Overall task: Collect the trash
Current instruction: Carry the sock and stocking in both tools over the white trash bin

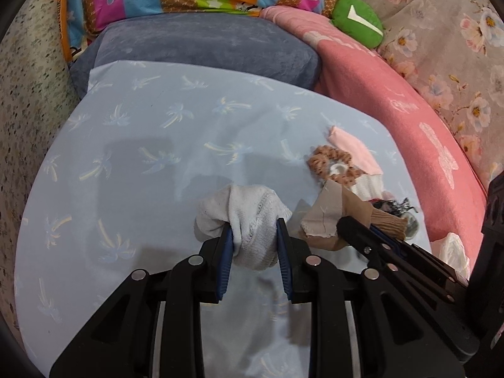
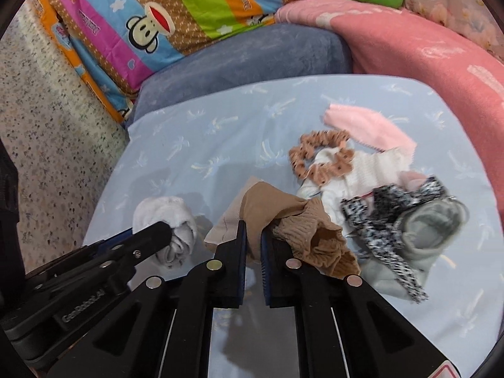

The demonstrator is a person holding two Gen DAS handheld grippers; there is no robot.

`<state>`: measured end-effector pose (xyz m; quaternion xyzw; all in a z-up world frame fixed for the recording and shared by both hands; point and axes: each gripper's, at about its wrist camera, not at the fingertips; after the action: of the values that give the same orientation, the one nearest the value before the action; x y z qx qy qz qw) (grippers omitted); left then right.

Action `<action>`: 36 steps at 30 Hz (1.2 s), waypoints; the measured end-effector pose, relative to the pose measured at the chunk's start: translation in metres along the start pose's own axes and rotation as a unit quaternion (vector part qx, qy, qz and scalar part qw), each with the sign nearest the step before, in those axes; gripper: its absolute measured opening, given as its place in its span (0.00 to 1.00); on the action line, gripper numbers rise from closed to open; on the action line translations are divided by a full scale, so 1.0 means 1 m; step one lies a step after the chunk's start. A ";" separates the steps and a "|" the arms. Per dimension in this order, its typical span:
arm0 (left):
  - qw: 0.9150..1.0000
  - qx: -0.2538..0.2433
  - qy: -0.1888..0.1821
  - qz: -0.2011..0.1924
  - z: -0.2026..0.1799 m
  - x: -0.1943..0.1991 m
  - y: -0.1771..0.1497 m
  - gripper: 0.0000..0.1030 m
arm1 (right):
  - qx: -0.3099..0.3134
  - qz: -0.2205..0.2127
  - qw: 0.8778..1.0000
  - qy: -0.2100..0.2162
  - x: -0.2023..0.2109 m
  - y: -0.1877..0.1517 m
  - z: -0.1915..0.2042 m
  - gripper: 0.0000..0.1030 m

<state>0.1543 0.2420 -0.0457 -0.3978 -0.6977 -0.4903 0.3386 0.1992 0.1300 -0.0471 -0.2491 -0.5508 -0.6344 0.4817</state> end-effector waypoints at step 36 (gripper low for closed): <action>0.951 -0.271 -0.137 -0.051 -0.282 0.063 -0.053 0.25 | -0.171 -0.231 0.950 -0.124 0.294 -0.110 -0.225 0.08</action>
<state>0.1021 -0.0235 0.0680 -0.5020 -0.5972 -0.6185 0.0942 0.0288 -0.1878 0.0909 -0.2705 -0.5321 -0.7771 0.1996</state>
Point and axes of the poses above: each gripper's, at about its wrist camera, not at the fingertips, and x roughly against the way its jaws point, z to its left, y to its top, and after that the axes turned 7 degrees about z, right-handed
